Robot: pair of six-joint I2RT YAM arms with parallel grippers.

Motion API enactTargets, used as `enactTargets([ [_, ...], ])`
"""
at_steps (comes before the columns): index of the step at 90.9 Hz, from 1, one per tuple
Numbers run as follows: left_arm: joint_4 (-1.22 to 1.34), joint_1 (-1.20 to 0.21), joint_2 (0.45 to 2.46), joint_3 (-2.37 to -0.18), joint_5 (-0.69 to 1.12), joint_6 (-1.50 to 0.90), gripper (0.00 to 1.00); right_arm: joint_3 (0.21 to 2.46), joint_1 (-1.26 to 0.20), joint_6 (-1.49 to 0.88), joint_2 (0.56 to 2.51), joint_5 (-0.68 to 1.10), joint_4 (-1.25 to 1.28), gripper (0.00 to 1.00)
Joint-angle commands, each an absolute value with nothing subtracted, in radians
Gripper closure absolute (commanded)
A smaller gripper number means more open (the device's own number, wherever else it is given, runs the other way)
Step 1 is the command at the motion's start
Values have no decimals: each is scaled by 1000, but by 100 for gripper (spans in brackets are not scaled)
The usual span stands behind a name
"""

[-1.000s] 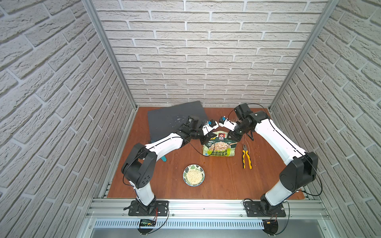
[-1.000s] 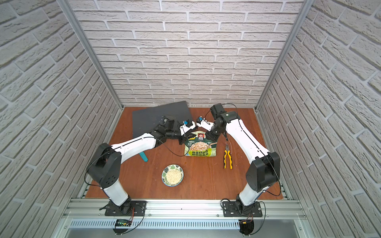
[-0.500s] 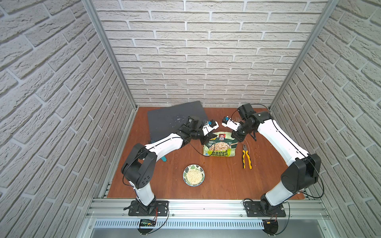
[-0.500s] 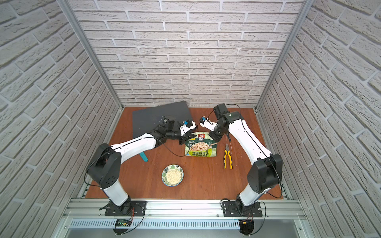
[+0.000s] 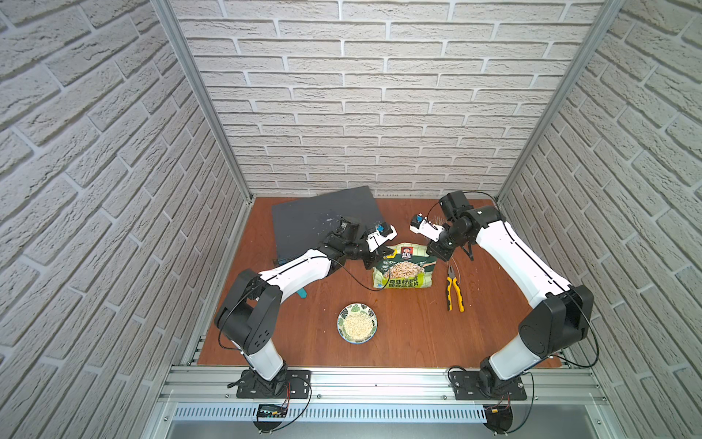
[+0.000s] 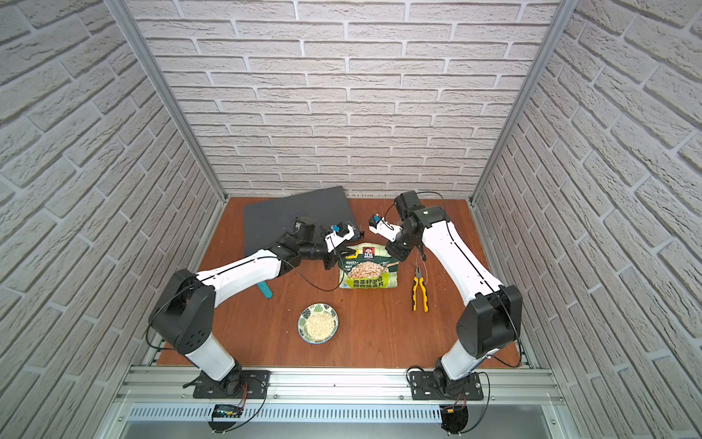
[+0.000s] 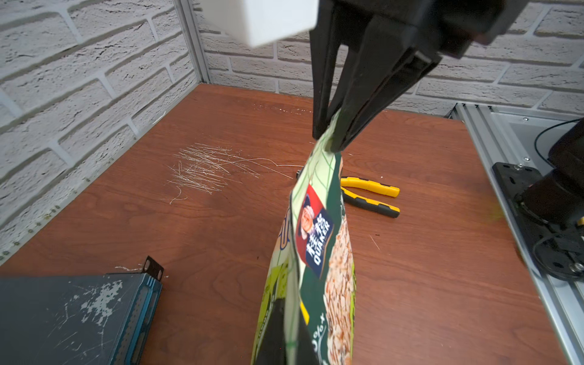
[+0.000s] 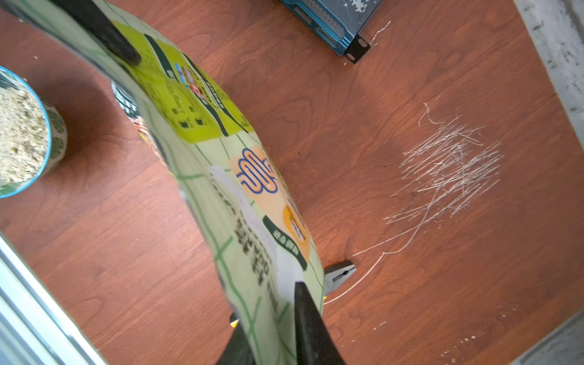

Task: Pour the oats into the breakfast bowl
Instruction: Close the oats bag at the center of the board, then reset both arms

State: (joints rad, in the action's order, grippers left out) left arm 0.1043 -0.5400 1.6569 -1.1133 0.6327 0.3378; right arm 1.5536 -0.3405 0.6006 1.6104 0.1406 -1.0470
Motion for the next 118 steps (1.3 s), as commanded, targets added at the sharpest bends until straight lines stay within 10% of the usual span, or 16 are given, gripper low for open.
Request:
enactTargets([
  [1, 132, -519, 1610, -1106, 604, 330, 100, 1539, -328, 594, 1566, 115, -1062, 77],
  [8, 131, -520, 1607, -1106, 601, 331, 100, 1544, -328, 593, 1567, 122, -1066, 95],
  [18, 130, -517, 1600, -1101, 593, 331, 91, 1540, -328, 593, 1561, 129, -1061, 97],
  [52, 173, -458, 1433, -963, 556, 254, 54, 1449, -256, 469, 1395, 197, -900, 41],
  [118, 71, -120, 837, -498, -503, -347, 16, 607, 14, -267, 1065, -142, 50, 11],
])
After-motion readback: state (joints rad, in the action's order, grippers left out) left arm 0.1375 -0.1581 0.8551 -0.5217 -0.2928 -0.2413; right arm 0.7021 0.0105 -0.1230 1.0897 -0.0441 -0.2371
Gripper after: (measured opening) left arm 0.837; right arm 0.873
